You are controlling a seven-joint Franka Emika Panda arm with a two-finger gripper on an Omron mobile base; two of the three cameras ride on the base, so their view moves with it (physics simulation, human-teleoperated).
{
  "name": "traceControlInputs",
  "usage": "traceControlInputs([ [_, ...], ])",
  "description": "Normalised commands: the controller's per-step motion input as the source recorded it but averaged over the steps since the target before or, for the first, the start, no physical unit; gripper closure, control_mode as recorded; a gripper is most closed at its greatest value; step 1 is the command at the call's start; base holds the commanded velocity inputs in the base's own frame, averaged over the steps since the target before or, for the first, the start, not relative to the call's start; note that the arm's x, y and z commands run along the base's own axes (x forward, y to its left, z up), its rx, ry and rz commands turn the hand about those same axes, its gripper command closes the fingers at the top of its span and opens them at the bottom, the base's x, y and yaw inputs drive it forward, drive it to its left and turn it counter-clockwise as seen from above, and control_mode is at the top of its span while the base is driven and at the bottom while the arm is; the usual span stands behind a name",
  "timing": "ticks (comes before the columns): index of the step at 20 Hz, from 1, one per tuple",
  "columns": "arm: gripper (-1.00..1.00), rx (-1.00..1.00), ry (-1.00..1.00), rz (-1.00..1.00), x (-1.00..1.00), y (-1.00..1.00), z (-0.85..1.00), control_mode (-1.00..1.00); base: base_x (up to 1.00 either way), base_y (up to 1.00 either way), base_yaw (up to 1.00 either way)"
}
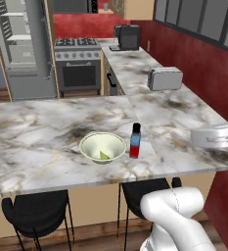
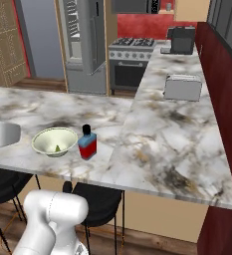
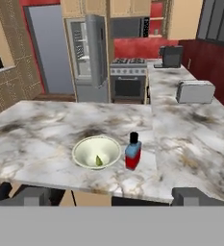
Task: There is a bowl on the dining counter. Grab a lemon wedge from the fridge and place it in the bowl. Then get the liquor bottle and glass cup from the cabinet and place them next to the bowl.
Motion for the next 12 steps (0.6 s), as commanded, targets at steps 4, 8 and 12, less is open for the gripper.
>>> traceControlInputs([
  [4,-1.0,0.0,0.0,-0.01,0.0,-0.01,0.0,-1.0,0.0,0.0,0.0],
  [8,-1.0,0.0,0.0,0.0,0.0,0.0,0.0,1.0,0.0,0.23,0.0],
  [12,-1.0,0.0,0.0,0.0,0.0,0.0,0.0,1.0,0.0,0.79,0.0],
])
